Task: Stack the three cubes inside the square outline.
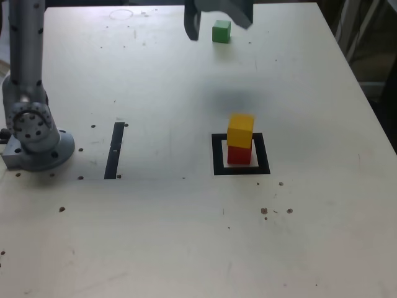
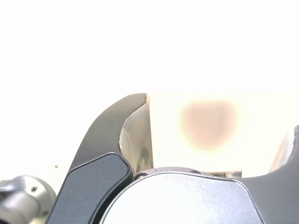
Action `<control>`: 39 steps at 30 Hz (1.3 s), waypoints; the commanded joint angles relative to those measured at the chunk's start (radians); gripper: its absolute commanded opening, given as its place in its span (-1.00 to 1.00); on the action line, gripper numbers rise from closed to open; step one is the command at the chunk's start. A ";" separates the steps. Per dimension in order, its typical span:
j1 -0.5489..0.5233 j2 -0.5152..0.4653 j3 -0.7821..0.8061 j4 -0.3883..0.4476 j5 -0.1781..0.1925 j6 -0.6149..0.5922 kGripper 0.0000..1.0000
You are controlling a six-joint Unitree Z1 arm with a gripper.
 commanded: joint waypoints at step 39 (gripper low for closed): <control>0.344 0.491 -0.495 -0.004 0.034 0.426 0.85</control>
